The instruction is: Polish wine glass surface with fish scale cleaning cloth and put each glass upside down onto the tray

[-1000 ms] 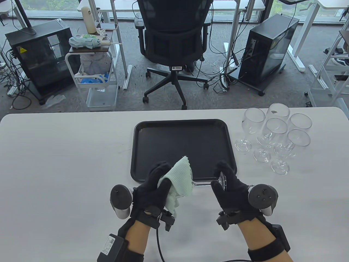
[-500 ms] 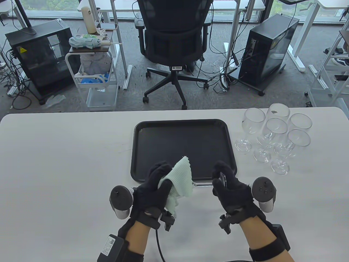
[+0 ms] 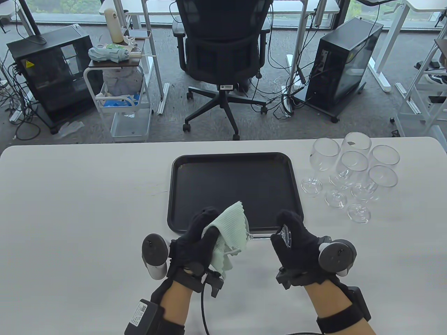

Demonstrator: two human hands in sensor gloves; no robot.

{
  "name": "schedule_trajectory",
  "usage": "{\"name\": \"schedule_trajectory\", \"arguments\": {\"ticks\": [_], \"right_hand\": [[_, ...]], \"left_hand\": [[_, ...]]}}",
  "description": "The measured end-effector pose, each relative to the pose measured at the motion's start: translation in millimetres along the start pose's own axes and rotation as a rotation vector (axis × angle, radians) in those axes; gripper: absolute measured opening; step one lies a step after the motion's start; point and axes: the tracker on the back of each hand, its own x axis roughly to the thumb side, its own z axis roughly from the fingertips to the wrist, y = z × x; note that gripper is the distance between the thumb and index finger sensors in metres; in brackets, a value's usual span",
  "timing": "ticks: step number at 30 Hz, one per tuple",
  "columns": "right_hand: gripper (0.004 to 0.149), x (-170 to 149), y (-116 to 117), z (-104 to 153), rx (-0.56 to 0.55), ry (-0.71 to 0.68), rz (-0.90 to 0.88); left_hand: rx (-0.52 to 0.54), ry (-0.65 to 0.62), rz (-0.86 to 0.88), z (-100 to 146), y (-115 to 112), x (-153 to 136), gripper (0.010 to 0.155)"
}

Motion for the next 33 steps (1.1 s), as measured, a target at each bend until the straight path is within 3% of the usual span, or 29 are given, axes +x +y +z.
{"name": "schedule_trajectory", "arguments": {"ticks": [2, 4, 10, 13, 15, 18, 19, 20, 23, 26, 28, 30, 33], "right_hand": [[0.073, -3, 1, 0, 0.078, 0.134, -0.070], [0.075, -1, 1, -1, 0.067, 0.113, -0.044], [0.087, 11, -1, -3, 0.099, -0.206, 0.218], [0.089, 14, -3, -1, 0.027, -0.287, 0.295], [0.081, 11, -2, 0, -0.003, -0.251, 0.233], [0.072, 3, -4, -2, -0.005, -0.053, 0.057], [0.073, -1, -5, -3, 0.053, 0.089, -0.015], [0.074, -2, -5, -3, 0.129, 0.140, -0.090], [0.080, 4, -5, -3, 0.088, 0.021, 0.021], [0.086, 14, -3, 1, 0.010, -0.296, 0.311], [0.087, 15, -4, 3, -0.038, -0.369, 0.392], [0.078, 10, -4, 3, -0.072, -0.278, 0.255], [0.073, -1, -4, -2, 0.027, 0.104, 0.005]], "left_hand": [[0.036, -0.029, -0.047, 1, 0, 1, 0.061], [0.028, -0.018, -0.026, 1, 1, 0, 0.060], [0.028, 0.068, 0.057, 0, 6, -6, 0.058], [0.016, 0.084, 0.099, 0, 4, -9, 0.059], [0.019, 0.072, 0.080, 1, 2, -6, 0.058], [0.015, 0.011, 0.047, 1, -2, -2, 0.060], [0.023, -0.006, -0.003, 1, -3, 1, 0.060], [0.030, -0.008, -0.040, 1, -2, 1, 0.060], [0.018, -0.005, 0.011, 0, 0, -1, 0.059], [0.034, 0.037, 0.087, 1, 3, -7, 0.059], [0.012, 0.040, 0.083, 1, 2, -8, 0.058], [0.023, 0.042, 0.079, 1, -2, -8, 0.058], [0.041, 0.137, 0.057, 2, -2, -11, 0.059]]}}
